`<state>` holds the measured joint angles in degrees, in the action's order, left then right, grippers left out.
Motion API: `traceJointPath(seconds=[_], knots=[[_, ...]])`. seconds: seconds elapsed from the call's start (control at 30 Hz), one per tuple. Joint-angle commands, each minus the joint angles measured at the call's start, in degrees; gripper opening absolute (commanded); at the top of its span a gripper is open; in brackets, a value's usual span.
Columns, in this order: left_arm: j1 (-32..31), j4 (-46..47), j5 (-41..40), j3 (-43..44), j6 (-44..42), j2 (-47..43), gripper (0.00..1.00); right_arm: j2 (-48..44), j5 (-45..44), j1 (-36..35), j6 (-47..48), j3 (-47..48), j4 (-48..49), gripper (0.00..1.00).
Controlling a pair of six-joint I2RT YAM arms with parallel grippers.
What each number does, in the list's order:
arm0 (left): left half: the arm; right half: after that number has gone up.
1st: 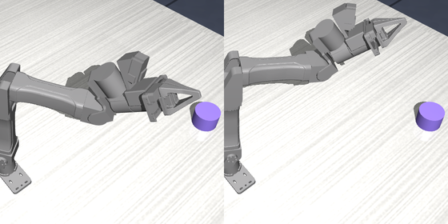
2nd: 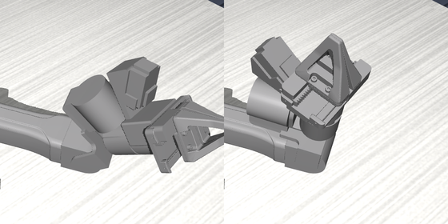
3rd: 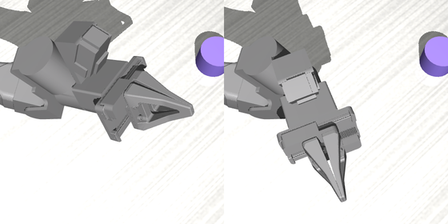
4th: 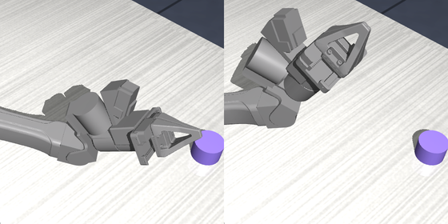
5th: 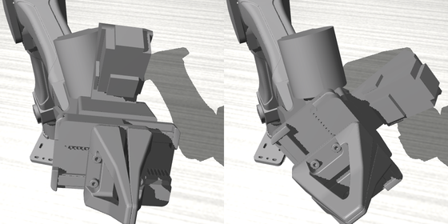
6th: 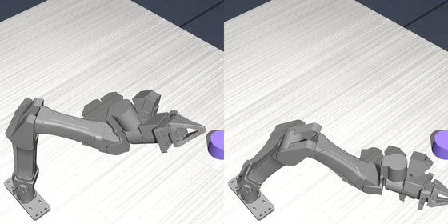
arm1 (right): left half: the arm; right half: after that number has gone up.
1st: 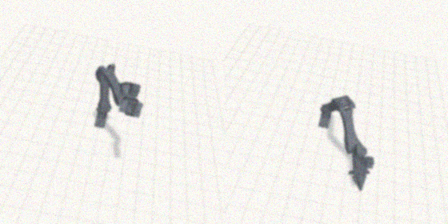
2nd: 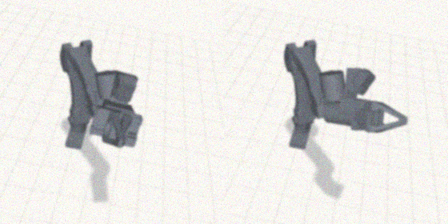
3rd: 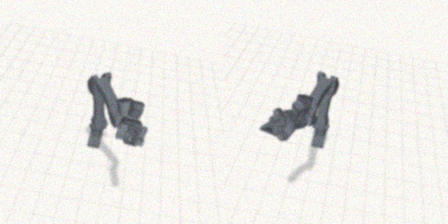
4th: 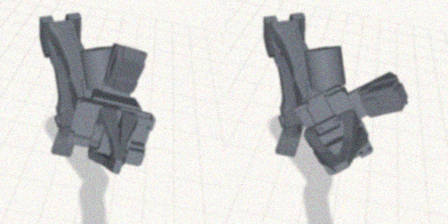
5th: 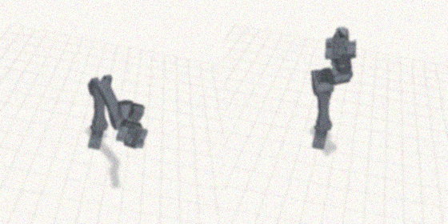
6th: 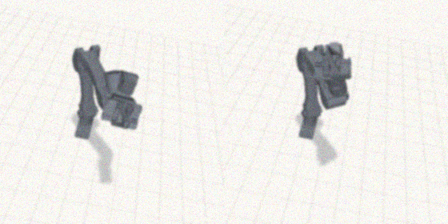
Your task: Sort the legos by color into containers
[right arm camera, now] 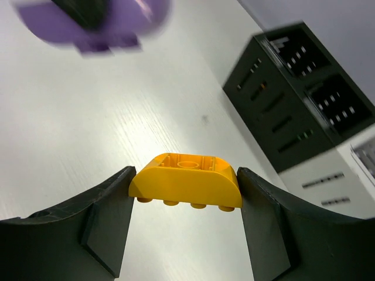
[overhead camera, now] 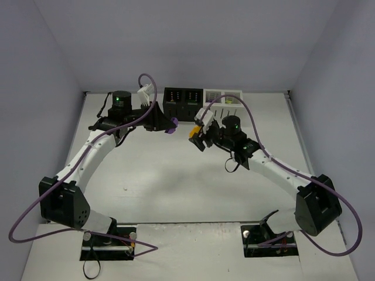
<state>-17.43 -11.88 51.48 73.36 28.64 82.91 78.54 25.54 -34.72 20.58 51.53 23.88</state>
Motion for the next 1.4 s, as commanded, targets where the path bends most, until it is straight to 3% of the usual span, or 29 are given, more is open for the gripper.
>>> traceJointPath(seconds=[0.0,0.2,0.3,0.43,0.6,0.87,1.13,1.37], knots=[[0.99,3.27,0.46,2.05,-0.96,-3.72,0.07,-0.59,-1.46,1.23,-0.63,0.15,1.26,0.09],[1.70,2.30,-1.56,2.22,-1.84,-4.77,0.07,2.04,-1.37,1.58,-1.15,2.43,2.14,0.09],[2.49,0.02,-7.96,2.40,-3.50,-6.27,0.07,6.26,-2.50,1.67,-0.98,7.96,2.22,0.09],[3.19,-1.92,-20.61,1.26,-4.83,-9.52,0.07,14.08,-4.70,2.81,-2.12,17.88,1.70,0.09],[3.37,-1.22,-36.86,-1.73,-5.44,-14.43,0.07,28.48,-8.66,3.61,-3.44,37.30,-2.50,0.10],[3.37,0.28,-39.09,-3.14,-6.58,-15.86,0.07,47.81,-12.09,4.05,-4.06,59.99,-3.75,0.16],[3.37,0.19,-37.42,-2.79,-6.32,-14.80,0.07,58.29,-15.07,3.96,-3.35,73.36,-3.49,0.32],[3.37,0.10,-36.81,-2.70,-6.50,-14.89,0.07,58.48,-15.96,3.96,-3.79,71.35,-1.47,0.63]])
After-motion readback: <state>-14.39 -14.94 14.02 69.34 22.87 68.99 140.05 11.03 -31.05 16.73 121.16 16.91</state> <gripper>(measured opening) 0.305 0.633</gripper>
